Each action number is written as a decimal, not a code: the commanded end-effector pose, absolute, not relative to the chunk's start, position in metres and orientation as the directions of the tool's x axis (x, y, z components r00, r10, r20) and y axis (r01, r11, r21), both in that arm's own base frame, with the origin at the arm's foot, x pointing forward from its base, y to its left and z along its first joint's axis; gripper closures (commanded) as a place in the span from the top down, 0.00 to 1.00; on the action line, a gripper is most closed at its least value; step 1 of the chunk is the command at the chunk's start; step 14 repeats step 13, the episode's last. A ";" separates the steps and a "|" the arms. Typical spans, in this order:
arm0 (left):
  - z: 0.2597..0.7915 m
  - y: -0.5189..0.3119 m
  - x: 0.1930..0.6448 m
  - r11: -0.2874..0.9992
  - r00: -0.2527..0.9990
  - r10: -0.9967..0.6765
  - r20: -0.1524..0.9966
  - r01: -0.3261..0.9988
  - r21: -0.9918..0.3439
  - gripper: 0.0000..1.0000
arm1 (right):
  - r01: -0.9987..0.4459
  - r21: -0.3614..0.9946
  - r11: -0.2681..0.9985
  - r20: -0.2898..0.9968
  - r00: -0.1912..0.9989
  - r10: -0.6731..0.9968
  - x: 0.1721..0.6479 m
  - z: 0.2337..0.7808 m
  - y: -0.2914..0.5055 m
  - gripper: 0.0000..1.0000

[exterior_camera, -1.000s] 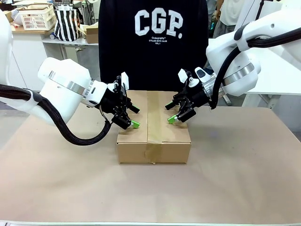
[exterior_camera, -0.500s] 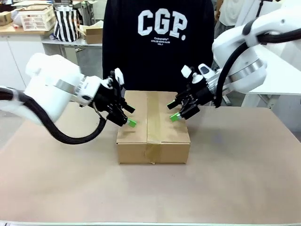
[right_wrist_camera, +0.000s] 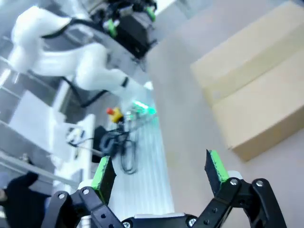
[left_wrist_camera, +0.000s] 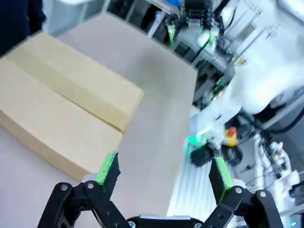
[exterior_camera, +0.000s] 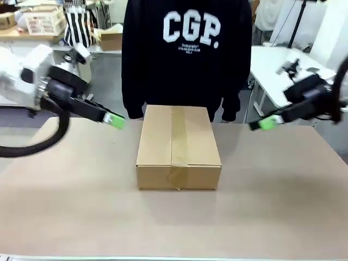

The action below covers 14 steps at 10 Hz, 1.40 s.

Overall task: Pack the gift set into the box.
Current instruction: Press and hold the closed box until the human finishes sealing it.

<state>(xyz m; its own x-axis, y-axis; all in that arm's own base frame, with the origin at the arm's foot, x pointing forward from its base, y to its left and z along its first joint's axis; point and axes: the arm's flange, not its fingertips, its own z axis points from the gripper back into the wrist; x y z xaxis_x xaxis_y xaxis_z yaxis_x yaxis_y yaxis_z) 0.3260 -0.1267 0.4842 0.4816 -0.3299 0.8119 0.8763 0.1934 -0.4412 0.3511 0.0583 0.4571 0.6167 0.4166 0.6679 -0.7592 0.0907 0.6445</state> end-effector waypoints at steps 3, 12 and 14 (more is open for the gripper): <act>0.477 -0.036 0.263 0.375 0.629 -0.071 0.774 0.736 -0.563 1.00 | -0.509 0.810 0.292 0.532 0.847 0.001 0.329 0.434 -0.069 1.00; 0.521 -0.047 0.328 0.330 0.593 -0.111 0.798 0.779 -0.533 1.00 | -0.634 0.756 0.163 0.606 0.772 0.194 0.322 0.442 -0.055 1.00; 0.521 -0.047 0.328 0.330 0.593 -0.111 0.798 0.779 -0.533 1.00 | -0.634 0.756 0.163 0.606 0.772 0.194 0.322 0.442 -0.055 1.00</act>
